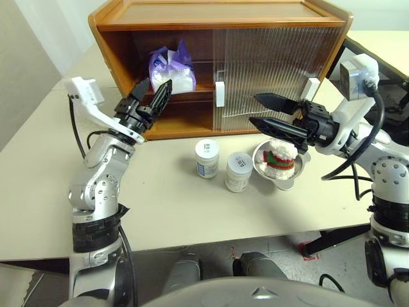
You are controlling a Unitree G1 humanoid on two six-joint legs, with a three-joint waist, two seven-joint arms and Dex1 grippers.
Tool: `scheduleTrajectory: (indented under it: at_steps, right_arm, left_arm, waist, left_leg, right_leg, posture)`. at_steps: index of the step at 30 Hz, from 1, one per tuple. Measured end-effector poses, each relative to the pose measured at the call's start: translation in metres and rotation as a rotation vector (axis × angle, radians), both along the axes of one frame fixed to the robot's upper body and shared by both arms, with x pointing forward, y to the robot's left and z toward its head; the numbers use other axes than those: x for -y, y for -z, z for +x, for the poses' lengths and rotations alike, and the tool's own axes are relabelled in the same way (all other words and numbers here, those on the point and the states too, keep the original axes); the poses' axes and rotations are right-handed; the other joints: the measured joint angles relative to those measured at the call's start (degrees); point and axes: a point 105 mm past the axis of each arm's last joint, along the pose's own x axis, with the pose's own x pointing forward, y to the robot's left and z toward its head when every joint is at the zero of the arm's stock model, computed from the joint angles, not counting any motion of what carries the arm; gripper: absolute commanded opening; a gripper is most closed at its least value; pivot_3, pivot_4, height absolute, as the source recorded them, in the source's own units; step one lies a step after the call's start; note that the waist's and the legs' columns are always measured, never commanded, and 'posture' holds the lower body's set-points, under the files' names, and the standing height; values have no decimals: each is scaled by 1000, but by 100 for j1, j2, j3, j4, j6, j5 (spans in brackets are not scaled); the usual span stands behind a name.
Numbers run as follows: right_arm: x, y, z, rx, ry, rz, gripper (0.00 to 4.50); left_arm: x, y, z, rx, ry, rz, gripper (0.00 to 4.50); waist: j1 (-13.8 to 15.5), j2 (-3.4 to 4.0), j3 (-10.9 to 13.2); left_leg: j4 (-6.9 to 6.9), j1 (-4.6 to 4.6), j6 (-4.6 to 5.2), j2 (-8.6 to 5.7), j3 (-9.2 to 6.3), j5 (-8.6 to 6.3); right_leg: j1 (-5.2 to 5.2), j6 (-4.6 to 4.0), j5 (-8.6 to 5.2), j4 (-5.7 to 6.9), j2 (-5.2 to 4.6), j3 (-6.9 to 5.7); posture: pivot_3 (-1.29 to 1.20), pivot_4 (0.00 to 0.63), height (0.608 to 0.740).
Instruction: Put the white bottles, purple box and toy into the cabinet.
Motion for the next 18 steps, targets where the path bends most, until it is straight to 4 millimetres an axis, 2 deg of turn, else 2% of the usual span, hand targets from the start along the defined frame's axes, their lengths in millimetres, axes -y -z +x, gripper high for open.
scheduleTrajectory:
  at_steps: [3,7,8,18]
  right_arm:
    - [0,0,0,0,0,0,4500]
    - [0,0,0,0,2,0,4500]
    - [0,0,0,0,2,0,4500]
    - [0,0,1,-2,11,-1,4500]
  left_arm:
    - [6,8,4,-31,10,26,1684]
    - [7,21,22,-84,-29,70,236]
    - [6,22,27,-89,-44,78,34]
    - [9,35,56,-113,-140,106,34]
  waist:
    - [-3,0,0]
    - [0,0,0]
    - [-1,0,0]
    - [-21,0,0]
  left_leg:
    - [0,-1,0,1,0,0]
    - [0,-1,2,6,-2,1]
    - [0,-2,2,7,-2,1]
    - [-1,-3,3,-1,1,1]
  right_leg:
    - [-1,-1,0,0,-5,1]
    - [-1,-2,2,0,-8,-1]
    - [-2,-2,3,0,-8,-1]
    - [-2,13,5,-1,-3,0]
  posture:
    - [-82,39,740]
    - [-88,41,740]
    - [-88,41,740]
    - [-100,45,740]
